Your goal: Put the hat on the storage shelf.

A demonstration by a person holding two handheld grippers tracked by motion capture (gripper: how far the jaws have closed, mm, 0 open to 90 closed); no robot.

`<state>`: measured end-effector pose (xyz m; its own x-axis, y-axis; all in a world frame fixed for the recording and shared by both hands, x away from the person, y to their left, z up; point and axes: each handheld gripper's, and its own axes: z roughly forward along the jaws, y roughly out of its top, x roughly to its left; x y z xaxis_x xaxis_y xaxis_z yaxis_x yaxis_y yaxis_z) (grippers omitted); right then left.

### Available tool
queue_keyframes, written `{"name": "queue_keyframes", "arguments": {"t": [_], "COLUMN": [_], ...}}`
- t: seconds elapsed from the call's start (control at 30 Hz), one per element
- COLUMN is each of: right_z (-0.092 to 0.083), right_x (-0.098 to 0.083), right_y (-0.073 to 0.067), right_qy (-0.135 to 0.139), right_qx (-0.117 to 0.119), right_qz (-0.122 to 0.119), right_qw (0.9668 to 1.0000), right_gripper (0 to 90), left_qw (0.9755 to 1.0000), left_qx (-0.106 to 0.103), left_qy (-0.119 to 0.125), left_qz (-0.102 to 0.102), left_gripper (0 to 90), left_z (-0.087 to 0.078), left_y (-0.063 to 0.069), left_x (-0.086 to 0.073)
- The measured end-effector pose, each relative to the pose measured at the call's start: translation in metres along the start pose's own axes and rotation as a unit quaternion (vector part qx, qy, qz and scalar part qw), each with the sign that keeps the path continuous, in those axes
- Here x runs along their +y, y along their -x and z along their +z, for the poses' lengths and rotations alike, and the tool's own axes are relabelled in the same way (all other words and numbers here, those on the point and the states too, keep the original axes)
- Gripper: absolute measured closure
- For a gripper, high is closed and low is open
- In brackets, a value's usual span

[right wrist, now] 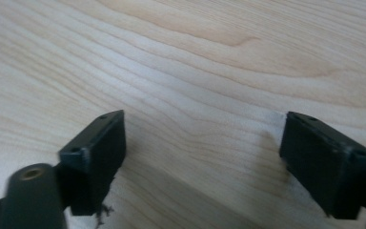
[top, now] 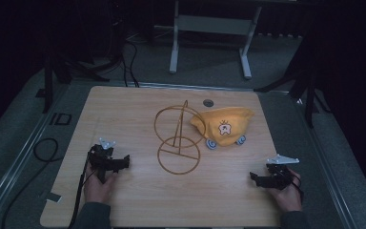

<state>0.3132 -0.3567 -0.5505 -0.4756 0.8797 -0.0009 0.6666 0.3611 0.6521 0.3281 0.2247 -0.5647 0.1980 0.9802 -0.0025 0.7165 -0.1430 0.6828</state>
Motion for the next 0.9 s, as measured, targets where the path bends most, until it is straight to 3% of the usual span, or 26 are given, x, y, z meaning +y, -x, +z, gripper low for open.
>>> {"name": "queue_keyframes", "arguments": {"t": [0.07,0.13,0.33,0.9], "right_z": [-0.001,-0.001,0.0,0.01], "right_x": [0.002,0.004,0.013,0.053], "right_y": [0.006,0.009,0.011,0.013], "right_qy": [-0.004,-0.009,-0.021,-0.021], "right_qx": [0.016,0.025,0.024,0.033], "right_qz": [-0.017,-0.024,-0.06,-0.093], "right_qw": [0.9997,0.9994,0.9977,0.9949], "right_gripper": [24.4,25.9,30.0,32.7], "left_qw": [1.0,1.0,1.0,1.0], "left_qx": [0.0,0.0,0.0,0.0], "left_qy": [0.001,0.001,0.0,0.0], "left_qz": [-0.001,-0.001,-0.001,-0.001], "left_gripper": [0.4,0.4,0.4,0.4], "left_z": [0.0,0.0,0.0,0.0], "left_y": [0.0,0.0,0.0,0.0], "left_x": [0.0,0.0,0.0,0.0]}}
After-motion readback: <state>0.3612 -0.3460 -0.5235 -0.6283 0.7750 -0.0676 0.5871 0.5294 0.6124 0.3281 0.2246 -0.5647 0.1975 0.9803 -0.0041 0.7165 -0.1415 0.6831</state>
